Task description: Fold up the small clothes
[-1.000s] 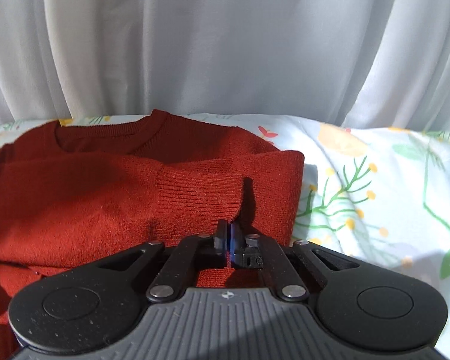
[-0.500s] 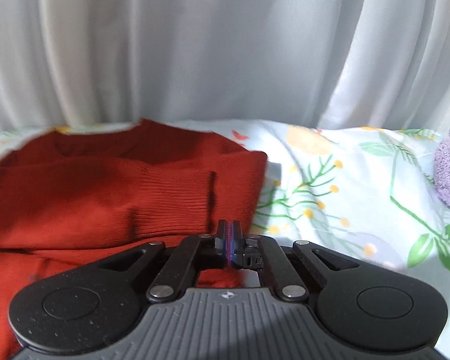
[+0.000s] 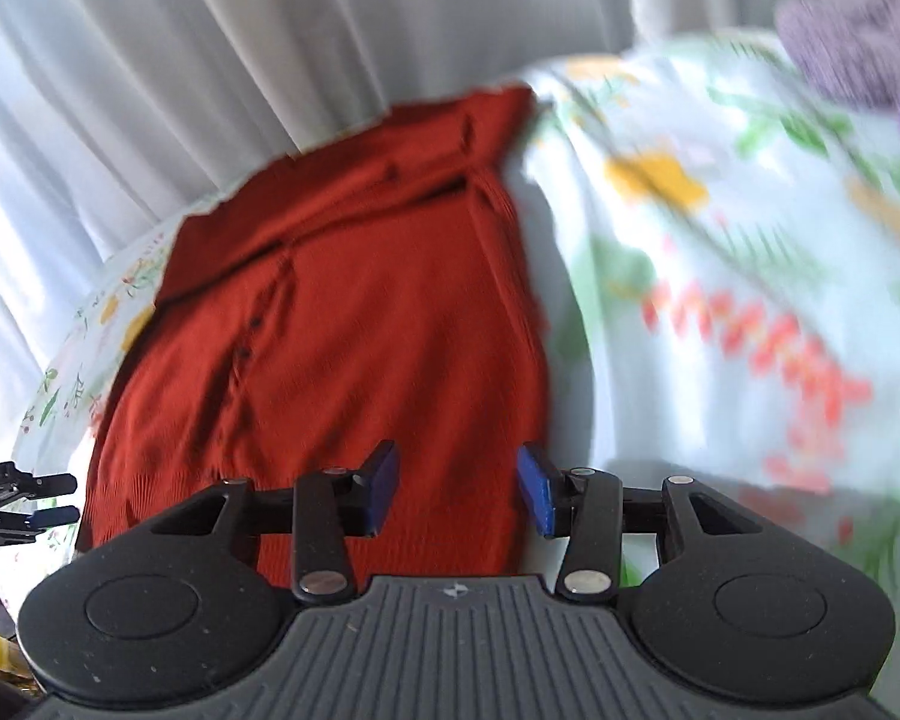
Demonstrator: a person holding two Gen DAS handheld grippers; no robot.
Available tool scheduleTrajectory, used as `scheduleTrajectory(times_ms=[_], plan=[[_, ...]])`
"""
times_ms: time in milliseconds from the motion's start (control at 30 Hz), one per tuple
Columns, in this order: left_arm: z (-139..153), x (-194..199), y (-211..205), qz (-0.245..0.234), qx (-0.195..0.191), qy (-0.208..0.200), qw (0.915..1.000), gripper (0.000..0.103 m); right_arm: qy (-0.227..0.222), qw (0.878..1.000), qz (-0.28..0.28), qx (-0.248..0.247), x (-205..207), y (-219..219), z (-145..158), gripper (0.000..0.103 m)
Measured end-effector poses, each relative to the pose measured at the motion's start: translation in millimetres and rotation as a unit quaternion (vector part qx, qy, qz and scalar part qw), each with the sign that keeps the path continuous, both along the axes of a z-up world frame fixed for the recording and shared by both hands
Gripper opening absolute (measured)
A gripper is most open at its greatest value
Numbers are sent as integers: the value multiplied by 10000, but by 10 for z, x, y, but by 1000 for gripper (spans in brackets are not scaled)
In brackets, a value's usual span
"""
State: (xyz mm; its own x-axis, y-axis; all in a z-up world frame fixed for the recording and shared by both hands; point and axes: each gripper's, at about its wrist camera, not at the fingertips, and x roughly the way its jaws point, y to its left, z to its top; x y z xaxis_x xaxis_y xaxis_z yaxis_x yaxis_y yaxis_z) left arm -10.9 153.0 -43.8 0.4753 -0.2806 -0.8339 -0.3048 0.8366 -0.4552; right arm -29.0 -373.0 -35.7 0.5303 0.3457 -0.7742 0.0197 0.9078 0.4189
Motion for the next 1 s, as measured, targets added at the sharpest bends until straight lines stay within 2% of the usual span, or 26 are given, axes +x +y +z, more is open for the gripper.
scheduleTrajectory(times_ms=[100, 267, 400, 533, 600, 700, 867, 1000], plan=[[17, -7, -38, -115, 190, 64, 9997, 40, 272, 9990, -240, 255, -123, -85, -133, 39], [19, -80, 30, -113, 224, 203, 9995, 40, 491, 9953, -423, 720, -202, -154, -238, 37], [-31, -121, 55, -116, 76, 353, 9993, 40, 590, 9937, -410, 856, -229, -153, -302, 36], [-63, -137, 26, -138, 39, 446, 9989, 38, 653, 9927, -271, 976, -187, -114, -317, 21], [-72, -143, 29, -127, 90, 486, 9987, 30, 713, 9920, -223, 1013, -171, -102, -340, 13], [-97, -143, 64, -41, 114, 580, 9982, 14, 756, 9913, -240, 1049, -171, -109, -370, 9], [-73, -158, 59, 10, 237, 359, 9991, 7, 784, 9880, -306, 1297, -160, -147, -402, 5], [95, -110, 55, 150, 96, -81, 9998, 7, 695, 9832, -439, 1633, -129, -197, -379, 5]])
